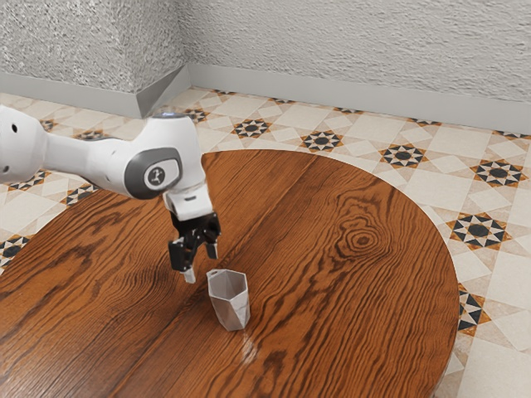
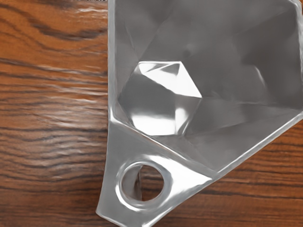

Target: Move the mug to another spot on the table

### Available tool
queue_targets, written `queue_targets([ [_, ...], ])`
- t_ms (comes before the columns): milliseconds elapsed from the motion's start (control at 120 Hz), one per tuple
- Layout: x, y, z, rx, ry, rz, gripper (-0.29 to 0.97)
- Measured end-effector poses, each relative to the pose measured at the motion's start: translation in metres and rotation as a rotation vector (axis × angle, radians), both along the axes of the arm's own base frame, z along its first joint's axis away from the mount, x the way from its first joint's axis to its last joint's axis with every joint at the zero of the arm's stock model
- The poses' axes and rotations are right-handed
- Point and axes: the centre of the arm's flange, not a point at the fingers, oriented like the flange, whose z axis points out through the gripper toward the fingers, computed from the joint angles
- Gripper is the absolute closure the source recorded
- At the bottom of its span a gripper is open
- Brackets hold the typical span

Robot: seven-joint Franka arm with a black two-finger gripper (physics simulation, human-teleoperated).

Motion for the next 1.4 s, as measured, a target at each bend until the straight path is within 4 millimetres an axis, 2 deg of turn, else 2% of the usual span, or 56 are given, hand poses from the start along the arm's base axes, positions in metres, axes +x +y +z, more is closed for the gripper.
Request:
queue_targets([
  [325,0.002,-0.016,-0.018,-0.077,-0.039,-0.185,0.01],
  [600,0.004,-0.015,-0.031,-0.116,-0.075,-0.254,0.34],
  [708,0.001,-0.012,-0.041,-0.127,-0.078,-0.266,0.42],
  [842,0.002,-0.012,-0.041,-0.144,-0.099,-0.272,0.51],
  [975,0.002,-0.013,-0.038,-0.153,-0.118,-0.275,0.58],
  [1158,0.000,-0.012,-0.034,-0.182,-0.157,-0.252,0.61],
  [1275,0.006,-0.004,-0.015,-0.224,-0.229,-0.179,0.64],
  [1400,0.011,0.018,0.015,-0.234,-0.316,-0.114,0.68],
])
